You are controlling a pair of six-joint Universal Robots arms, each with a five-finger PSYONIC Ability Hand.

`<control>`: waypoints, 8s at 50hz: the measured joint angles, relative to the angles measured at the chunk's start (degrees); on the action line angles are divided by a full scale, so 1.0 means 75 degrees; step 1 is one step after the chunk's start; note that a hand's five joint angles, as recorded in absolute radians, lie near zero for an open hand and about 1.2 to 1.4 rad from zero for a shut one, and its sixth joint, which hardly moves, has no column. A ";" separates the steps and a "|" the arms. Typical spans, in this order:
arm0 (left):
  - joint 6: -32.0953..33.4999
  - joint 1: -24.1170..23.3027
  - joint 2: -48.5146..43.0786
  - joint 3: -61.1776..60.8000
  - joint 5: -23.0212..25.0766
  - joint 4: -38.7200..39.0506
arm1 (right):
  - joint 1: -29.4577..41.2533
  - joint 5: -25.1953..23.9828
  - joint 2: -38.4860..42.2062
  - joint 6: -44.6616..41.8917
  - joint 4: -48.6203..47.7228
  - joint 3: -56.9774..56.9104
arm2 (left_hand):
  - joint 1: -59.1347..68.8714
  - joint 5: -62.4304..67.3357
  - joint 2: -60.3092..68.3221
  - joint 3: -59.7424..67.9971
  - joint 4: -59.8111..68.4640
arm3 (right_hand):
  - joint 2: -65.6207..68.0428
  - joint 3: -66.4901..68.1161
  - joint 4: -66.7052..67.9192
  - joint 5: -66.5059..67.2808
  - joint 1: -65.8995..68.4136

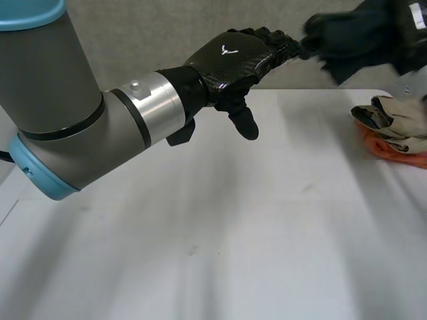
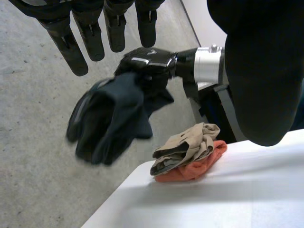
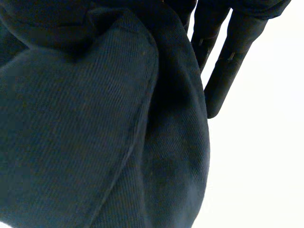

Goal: Fold the laundry.

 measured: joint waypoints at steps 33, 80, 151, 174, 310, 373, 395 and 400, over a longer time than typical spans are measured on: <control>-0.0007 -0.0080 0.0033 -0.0349 -0.0027 0.0010 | -0.3267 -0.1983 0.2806 0.0827 0.0705 -0.1566 | -0.0001 0.0000 0.0000 0.0000 -0.0001 | -0.7009 -0.7019 -0.7545 -0.6566 -0.6228; 0.3970 0.4339 -0.2516 -0.0058 -0.3135 0.2236 | 0.1667 -0.0952 -0.1677 -0.2990 0.2211 0.4404 | -0.0012 -0.0007 0.0001 0.0001 -0.0004 | -0.7013 -0.7020 -0.7545 -0.6566 -0.6228; 0.3162 0.5211 -0.7557 0.4501 0.0134 0.5137 | 0.1543 -0.0942 -0.1616 -0.3191 0.2201 0.5320 | 0.0674 0.0591 0.0753 0.0859 0.0678 | -0.7013 -0.7020 -0.7545 -0.6566 -0.6228; 0.3634 0.5218 -0.7789 0.4766 0.0749 0.5131 | 0.1552 -0.0958 -0.1535 -0.3214 0.2186 0.5307 | 0.5062 0.4893 0.4965 0.5056 0.4966 | -0.7013 -0.7020 -0.7545 -0.6566 -0.6228; 0.3041 0.5354 -0.7232 0.4243 0.0161 0.3868 | 0.1539 -0.1011 -0.1323 -0.3588 0.2163 0.5335 | 0.5157 0.5041 0.5151 0.5200 0.5112 | -0.7013 -0.7020 -0.7545 -0.6566 -0.6228; 0.1514 0.4650 0.0734 -0.4262 -0.1854 0.3969 | 0.1549 -0.1094 -0.1356 -0.3703 0.2219 0.5516 | -0.0280 -0.0034 -0.0148 -0.0012 -0.0199 | -0.7013 -0.7020 -0.7545 -0.6566 -0.6228; 0.2586 0.4837 -0.2029 -0.2617 -0.1909 0.3679 | 0.1529 -0.1004 -0.1797 -0.3526 0.2767 0.5517 | -0.0280 -0.0034 -0.0148 -0.0012 -0.0198 | -0.7013 -0.7020 -0.7545 -0.6566 -0.6228; 0.3063 0.4854 -0.3192 -0.1281 -0.1887 0.3745 | 0.1537 -0.0989 -0.1838 -0.3517 0.2758 0.5536 | 0.0596 0.0567 0.0579 0.0632 0.0530 | -0.7013 -0.7020 -0.7545 -0.6566 -0.6228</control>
